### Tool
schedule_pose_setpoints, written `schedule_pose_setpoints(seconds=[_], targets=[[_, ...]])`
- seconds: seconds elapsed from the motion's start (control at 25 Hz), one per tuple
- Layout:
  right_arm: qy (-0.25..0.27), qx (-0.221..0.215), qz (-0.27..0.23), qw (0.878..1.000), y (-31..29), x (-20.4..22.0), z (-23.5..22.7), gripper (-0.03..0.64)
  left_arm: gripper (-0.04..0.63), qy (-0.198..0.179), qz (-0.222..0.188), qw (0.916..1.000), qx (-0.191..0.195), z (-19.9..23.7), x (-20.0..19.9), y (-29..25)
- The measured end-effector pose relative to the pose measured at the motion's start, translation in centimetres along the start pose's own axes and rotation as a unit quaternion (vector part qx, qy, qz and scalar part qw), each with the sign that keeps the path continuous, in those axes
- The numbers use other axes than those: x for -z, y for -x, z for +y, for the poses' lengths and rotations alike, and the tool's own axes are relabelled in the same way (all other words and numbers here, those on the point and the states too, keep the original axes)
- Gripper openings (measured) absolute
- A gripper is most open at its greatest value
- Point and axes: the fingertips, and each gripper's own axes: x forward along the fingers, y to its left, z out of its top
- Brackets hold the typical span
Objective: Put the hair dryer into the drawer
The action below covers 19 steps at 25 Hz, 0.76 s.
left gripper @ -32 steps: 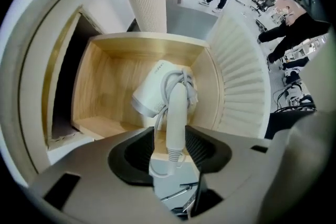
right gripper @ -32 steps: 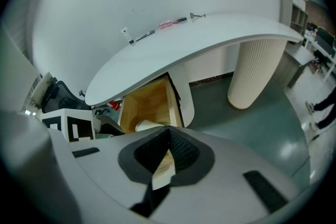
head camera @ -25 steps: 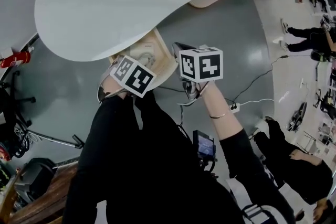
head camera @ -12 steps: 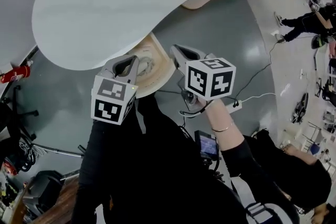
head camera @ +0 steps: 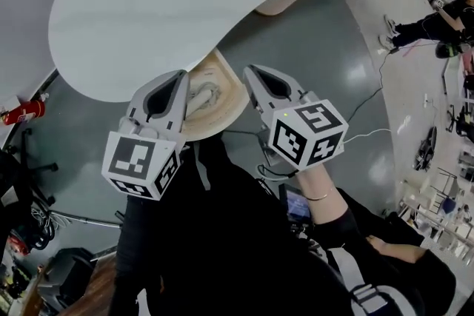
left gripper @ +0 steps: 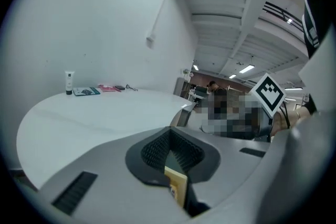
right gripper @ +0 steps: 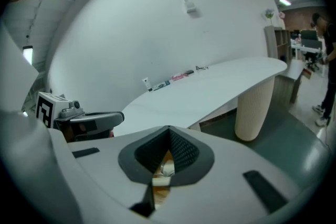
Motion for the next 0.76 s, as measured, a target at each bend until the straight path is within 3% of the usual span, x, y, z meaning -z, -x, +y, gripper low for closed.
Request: schedule_pose_setpoints(seconds=[0.32, 0.76], targets=[[0.045, -0.002, -0.072, 0.996, 2.8, -2.3, 2.6, 0.002, 0.009, 0.007, -0.054, 0.9985, 0.012, -0.5, -3.5, 2.4], [0.056, -0.001, -0.136, 0.989, 5.7, -4.4, 5.0, 0.002, 0.009, 0.003, -0.121, 0.9922, 0.027, -0.8, -7.2, 6.0]])
